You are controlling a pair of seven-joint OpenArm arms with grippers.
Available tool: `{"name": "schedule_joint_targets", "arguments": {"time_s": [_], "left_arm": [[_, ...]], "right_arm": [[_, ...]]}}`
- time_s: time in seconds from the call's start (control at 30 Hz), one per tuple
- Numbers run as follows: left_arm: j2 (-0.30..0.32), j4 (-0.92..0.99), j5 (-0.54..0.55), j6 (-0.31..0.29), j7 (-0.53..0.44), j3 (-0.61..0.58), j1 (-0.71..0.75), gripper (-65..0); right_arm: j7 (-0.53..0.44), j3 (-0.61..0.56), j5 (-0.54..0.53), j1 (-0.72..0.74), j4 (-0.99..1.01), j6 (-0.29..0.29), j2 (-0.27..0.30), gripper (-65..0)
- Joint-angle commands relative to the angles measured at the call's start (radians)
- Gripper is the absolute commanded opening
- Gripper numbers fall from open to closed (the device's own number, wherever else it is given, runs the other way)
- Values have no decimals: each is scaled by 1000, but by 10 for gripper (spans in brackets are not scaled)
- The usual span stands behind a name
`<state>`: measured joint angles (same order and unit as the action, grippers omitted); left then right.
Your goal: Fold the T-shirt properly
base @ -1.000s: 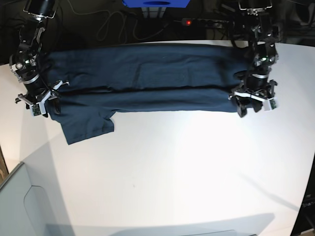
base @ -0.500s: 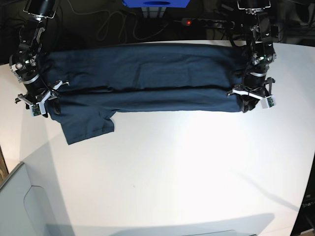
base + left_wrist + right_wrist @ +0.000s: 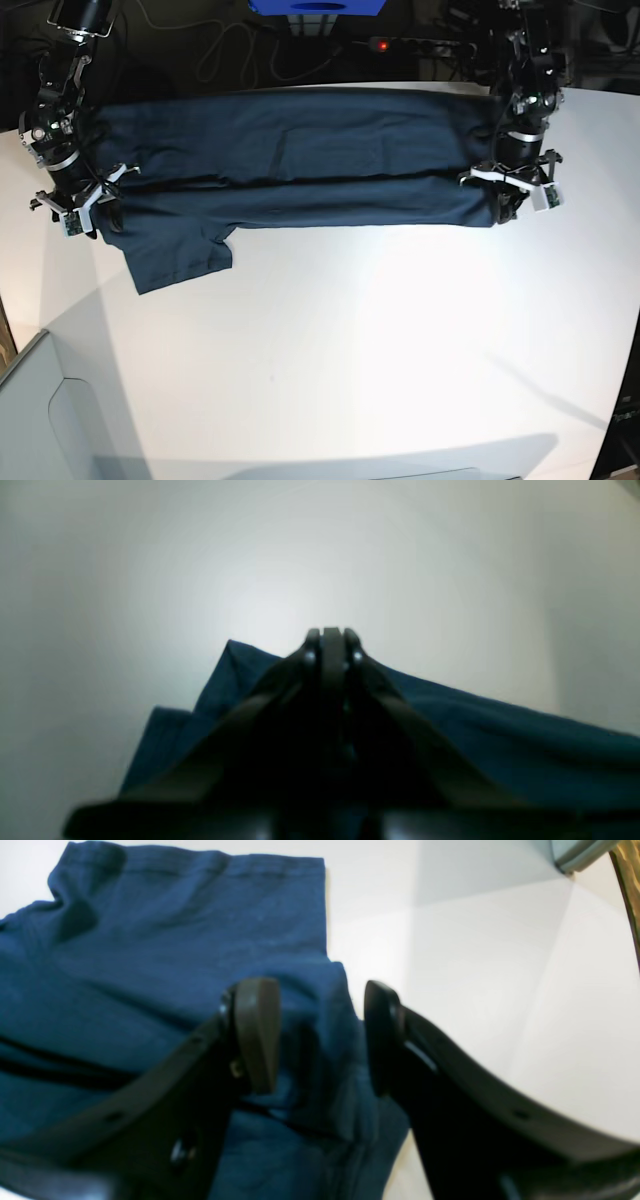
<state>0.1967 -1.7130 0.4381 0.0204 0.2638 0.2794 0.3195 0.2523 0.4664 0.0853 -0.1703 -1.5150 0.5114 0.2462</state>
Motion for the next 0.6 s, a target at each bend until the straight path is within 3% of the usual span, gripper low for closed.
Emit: {"name": "schedule_joint_targets", "arguments": {"time_s": [0.0, 0.27, 0.57], "left_arm": [[1, -46, 6, -12, -24, -15, 16, -650], [2, -138, 6, -17, -33, -99, 181, -650], [27, -98, 6, -12, -24, -119, 211, -650]], "right_arm": [[-26, 7, -14, 8, -19, 14, 14, -390], [-26, 7, -15, 8, -22, 14, 14, -390], [-26, 7, -15, 8, -22, 14, -6, -390]]}}
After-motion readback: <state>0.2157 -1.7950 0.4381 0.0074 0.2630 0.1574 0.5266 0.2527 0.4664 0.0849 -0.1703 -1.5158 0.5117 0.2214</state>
